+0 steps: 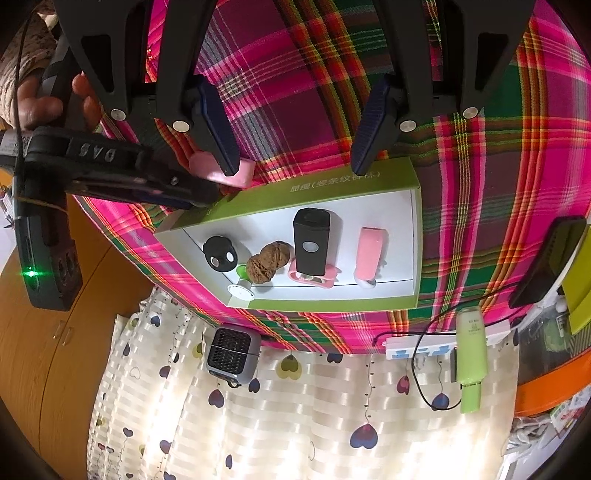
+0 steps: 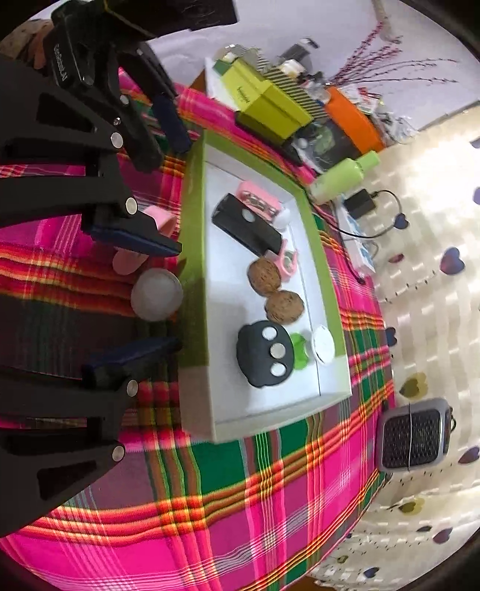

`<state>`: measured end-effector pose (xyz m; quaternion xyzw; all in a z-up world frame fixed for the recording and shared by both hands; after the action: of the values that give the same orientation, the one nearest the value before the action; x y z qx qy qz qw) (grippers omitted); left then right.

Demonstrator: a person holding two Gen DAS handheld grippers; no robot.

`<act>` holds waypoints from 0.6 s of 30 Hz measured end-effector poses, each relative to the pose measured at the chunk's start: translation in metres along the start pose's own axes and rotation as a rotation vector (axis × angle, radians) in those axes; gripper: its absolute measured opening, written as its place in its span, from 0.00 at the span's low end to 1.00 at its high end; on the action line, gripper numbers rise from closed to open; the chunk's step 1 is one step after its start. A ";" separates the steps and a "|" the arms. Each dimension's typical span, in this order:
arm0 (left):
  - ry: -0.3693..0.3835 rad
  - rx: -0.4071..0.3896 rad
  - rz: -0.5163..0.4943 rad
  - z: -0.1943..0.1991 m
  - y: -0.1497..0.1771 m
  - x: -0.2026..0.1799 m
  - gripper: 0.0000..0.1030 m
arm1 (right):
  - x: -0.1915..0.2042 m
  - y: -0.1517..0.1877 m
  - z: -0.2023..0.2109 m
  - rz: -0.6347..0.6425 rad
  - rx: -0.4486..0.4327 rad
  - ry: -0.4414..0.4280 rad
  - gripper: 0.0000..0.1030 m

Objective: Organize objects
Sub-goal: 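Close the right tool on the white translucent ball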

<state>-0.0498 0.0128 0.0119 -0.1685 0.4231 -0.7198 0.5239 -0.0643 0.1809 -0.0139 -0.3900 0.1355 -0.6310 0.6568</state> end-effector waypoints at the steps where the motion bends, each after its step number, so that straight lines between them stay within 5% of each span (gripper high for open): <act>1: 0.000 0.000 -0.001 0.000 0.000 0.001 0.60 | 0.002 0.001 0.000 0.009 -0.002 0.008 0.44; 5: 0.011 0.007 0.002 0.000 0.002 -0.003 0.60 | 0.001 0.002 -0.001 0.024 0.002 0.046 0.30; 18: 0.044 0.075 -0.005 -0.011 0.004 -0.020 0.60 | -0.002 0.007 0.011 0.027 0.004 0.011 0.30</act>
<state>-0.0469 0.0356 0.0060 -0.1338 0.4068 -0.7401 0.5184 -0.0516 0.1863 -0.0123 -0.3832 0.1433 -0.6245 0.6653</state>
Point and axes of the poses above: each gripper's, at about its wrist camera, not at the fingertips, and z roughly against the way its jaws point, x to its left, y to its underside, the point moved 2 cm from there along -z, roughly the way its jaws point, and after that the axes turned 7 degrees about -x, right-handed, at the moved point
